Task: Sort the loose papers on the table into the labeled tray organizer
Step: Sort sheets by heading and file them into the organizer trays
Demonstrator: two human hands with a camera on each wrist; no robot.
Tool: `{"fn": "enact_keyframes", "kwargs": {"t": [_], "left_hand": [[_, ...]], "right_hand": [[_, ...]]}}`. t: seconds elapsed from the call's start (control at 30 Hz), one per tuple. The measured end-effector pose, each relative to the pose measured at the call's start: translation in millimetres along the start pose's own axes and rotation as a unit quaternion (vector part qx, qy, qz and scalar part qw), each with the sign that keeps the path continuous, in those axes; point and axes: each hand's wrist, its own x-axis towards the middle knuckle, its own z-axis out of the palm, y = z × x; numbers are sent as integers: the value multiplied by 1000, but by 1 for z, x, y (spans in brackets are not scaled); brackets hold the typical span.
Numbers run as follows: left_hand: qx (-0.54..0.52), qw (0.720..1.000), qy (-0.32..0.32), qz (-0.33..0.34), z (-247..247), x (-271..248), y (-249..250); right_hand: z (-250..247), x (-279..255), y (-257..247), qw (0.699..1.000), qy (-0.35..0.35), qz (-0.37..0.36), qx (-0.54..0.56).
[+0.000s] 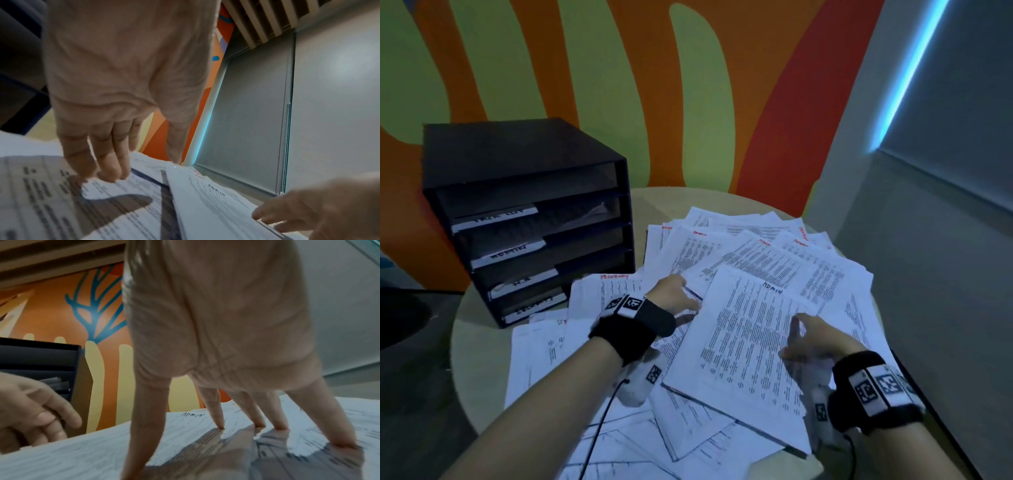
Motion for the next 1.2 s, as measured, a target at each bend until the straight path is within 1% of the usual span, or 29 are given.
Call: {"fn": "enact_keyframes", "kwargs": {"t": [0.13,0.2,0.23,0.27,0.3,0.37,0.4,0.43,0.5,0.53,0.6,0.63,0.67,0.7,0.73,0.77,0.8,0.87,0.9,0.93,1.0,1.03,1.07,1.1,1.13,1.17,1.2], "left_hand": [[-32,999,-22,1,18,6,2],[-11,999,-21,29,23,3,5],[-13,998,-26,52,24,3,5],[-25,996,-24,78,25,4,5],[-42,994,-27,95,25,1,8],[-69,991,-24,113,23,-1,12],[-89,989,-24,116,22,-2,12],[-107,987,-25,117,22,-3,13],[-126,985,-32,118,25,-3,13],[-123,986,-32,109,26,-3,12],[-110,990,-11,91,24,-3,10],[-83,993,12,80,20,-2,9],[-17,997,47,62,13,0,4],[79,993,83,34,4,3,-2],[169,979,112,-2,-8,3,-8],[235,964,118,-36,-21,3,-14],[272,955,99,-63,-34,0,-18],[279,956,35,-81,-53,-4,-29],[280,956,27,-82,-59,-5,-35],[282,955,42,-80,-62,-8,-38],[247,962,98,-60,-65,-7,-44],[194,971,135,-36,-66,-5,-45],[119,977,177,5,-68,-6,-45],[32,973,222,47,-70,-8,-43],[-57,961,257,80,-72,-12,-39],[-140,948,273,88,-72,-16,-37],[-205,938,268,83,-72,-18,-38]], "right_hand": [[0,2,1,1000,-1,-6,11],[-1,3,4,999,8,-6,50],[-2,3,7,995,21,-5,95],[-3,1,10,986,48,-2,160],[-3,2,16,969,77,19,235],[-3,5,29,906,149,42,395],[-4,5,33,875,160,48,454],[-2,5,36,861,145,56,483],[5,8,42,850,88,60,515],[7,7,43,845,78,48,526],[7,-5,38,838,99,25,536],[6,-7,40,840,127,21,528],[4,-10,42,837,159,15,523],[1,-12,47,834,189,5,518],[-2,-13,50,832,209,-4,514],[-5,-12,54,829,222,-10,514],[-8,-13,56,828,229,-11,511],[-11,-12,59,827,236,-13,510],[-11,-12,59,826,238,-16,511],[-10,-14,57,823,240,-17,514],[-9,-14,52,820,237,-21,521],[-8,-14,49,821,232,-23,521],[-7,-15,46,824,227,-24,519],[-6,-13,45,827,222,-26,516],[-5,-11,43,830,221,-26,511],[-4,-11,42,833,221,-25,506],[-4,-10,41,834,222,-23,505]]}}
